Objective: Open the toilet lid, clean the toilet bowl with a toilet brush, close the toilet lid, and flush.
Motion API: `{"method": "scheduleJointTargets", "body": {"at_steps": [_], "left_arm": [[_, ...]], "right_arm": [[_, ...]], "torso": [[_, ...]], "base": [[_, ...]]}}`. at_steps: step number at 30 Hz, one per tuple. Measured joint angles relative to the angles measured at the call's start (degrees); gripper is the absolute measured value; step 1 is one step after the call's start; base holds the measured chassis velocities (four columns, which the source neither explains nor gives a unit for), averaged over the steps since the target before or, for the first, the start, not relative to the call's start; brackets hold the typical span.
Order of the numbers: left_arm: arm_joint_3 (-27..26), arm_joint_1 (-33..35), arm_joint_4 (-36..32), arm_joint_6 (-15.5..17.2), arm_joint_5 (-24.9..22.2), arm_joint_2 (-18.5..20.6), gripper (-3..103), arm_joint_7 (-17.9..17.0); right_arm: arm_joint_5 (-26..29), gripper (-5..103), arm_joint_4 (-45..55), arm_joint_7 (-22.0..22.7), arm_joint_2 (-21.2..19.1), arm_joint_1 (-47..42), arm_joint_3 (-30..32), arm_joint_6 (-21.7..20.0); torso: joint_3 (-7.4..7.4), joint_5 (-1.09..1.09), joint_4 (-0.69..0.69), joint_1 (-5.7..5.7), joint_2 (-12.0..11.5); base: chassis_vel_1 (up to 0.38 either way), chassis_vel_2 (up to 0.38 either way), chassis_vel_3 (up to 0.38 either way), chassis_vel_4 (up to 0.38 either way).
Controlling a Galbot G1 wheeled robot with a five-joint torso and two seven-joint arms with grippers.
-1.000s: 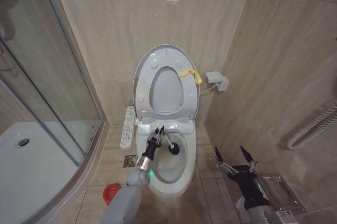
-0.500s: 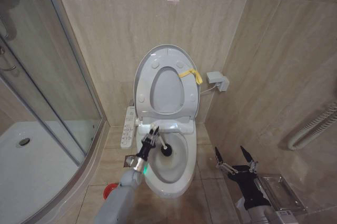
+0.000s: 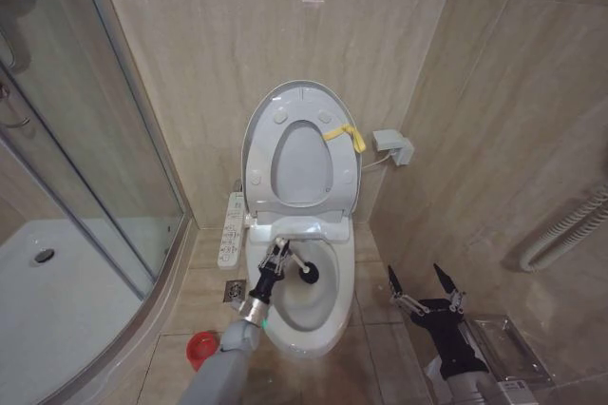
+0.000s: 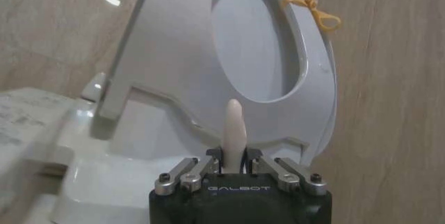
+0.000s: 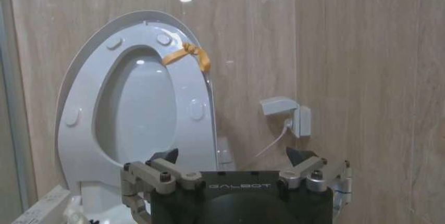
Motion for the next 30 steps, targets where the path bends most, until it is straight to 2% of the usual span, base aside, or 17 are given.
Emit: {"method": "scheduleJointTargets", "body": {"at_steps": [3,9,15,21,25,30], "left_arm": [[-0.02,-0.97,-1.37,0.34,1.88,0.31,21,-0.26],[0.77,-2.31,-2.13,1.44,0.76,-2.16,21,-1.06],[1.04,-1.47,-0.04,1.14,0.27,-3.95,21,-0.43],[0.86,-0.63,0.15,0.74,1.83,-2.74,21,-0.14],[0.55,-1.34,-1.24,0.77,4.48,-1.5,21,-0.78],[0.86,-2.83,-1.91,0.95,4.2,-1.96,21,-1.54]], "right_arm": [[0.0,100,0.0,0.0,0.0,0.0,0.0,0.0],[0.0,100,0.0,0.0,0.0,0.0,0.0,0.0],[0.0,100,0.0,0.0,0.0,0.0,0.0,0.0],[0.0,100,0.0,0.0,0.0,0.0,0.0,0.0],[0.0,100,0.0,0.0,0.0,0.0,0.0,0.0],[0.0,100,0.0,0.0,0.0,0.0,0.0,0.0]], "torso": [[0.01,-0.01,-0.03,0.01,-0.01],[0.01,-0.02,-0.04,0.01,-0.01],[0.0,0.01,0.01,0.01,-0.01],[-0.01,0.01,0.01,0.01,0.0],[0.0,0.0,-0.02,0.01,-0.01],[0.01,0.0,-0.03,0.01,-0.01]], "base": [[0.0,0.0,0.0,0.0],[0.0,0.0,0.0,0.0],[0.0,0.0,0.0,0.0],[0.0,0.0,0.0,0.0],[0.0,0.0,0.0,0.0],[0.0,0.0,0.0,0.0]]}}
